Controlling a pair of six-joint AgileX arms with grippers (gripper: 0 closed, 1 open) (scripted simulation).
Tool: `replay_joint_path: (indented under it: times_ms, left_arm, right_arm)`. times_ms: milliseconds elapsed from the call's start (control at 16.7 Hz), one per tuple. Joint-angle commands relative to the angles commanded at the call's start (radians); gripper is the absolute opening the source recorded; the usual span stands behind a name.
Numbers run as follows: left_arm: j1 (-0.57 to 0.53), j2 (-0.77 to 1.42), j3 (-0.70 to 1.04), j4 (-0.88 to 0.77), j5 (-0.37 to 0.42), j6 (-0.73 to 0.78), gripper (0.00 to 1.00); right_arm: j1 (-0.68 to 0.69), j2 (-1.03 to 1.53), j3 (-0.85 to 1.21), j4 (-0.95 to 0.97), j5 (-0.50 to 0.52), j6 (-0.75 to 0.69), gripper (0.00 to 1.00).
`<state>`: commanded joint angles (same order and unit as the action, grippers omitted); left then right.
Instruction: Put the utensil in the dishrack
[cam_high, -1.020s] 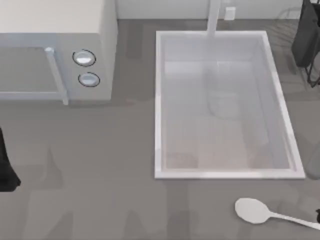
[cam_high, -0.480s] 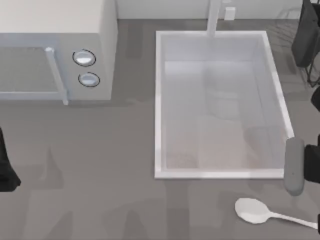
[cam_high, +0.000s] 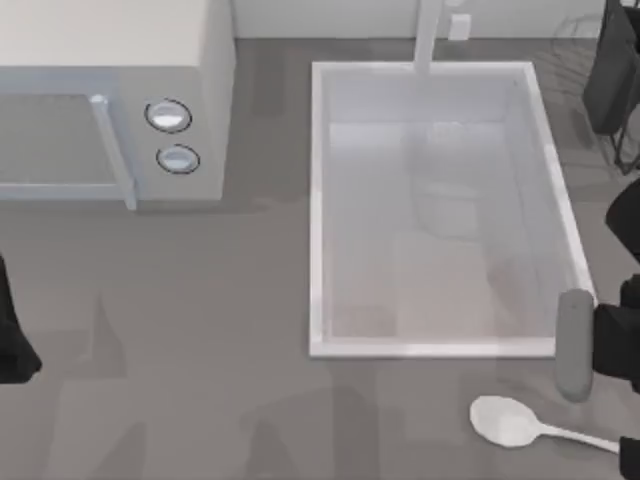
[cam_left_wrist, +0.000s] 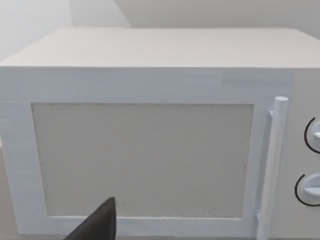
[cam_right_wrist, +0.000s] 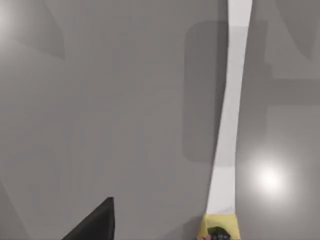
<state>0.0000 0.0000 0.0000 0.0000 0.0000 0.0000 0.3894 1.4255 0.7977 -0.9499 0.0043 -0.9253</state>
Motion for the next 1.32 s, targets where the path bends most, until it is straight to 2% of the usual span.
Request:
replay_joint_path:
  times_ms: [360,720,1320]
  left_arm:
    - [0.0,0.0,0.0,0.0,0.0,0.0,1.0]
    - [0.0,0.0,0.0,0.0,0.0,0.0,1.0]
    - [0.0,0.0,0.0,0.0,0.0,0.0,1.0]
  right_arm:
    - [0.002,0.142,-0.161,0.313,0.0,0.005,1.0]
    - [0.003,0.169,-0.19,0.363,0.0,0.005,1.0]
    - [0.003,0.169,-0.19,0.363,0.0,0.005,0.25]
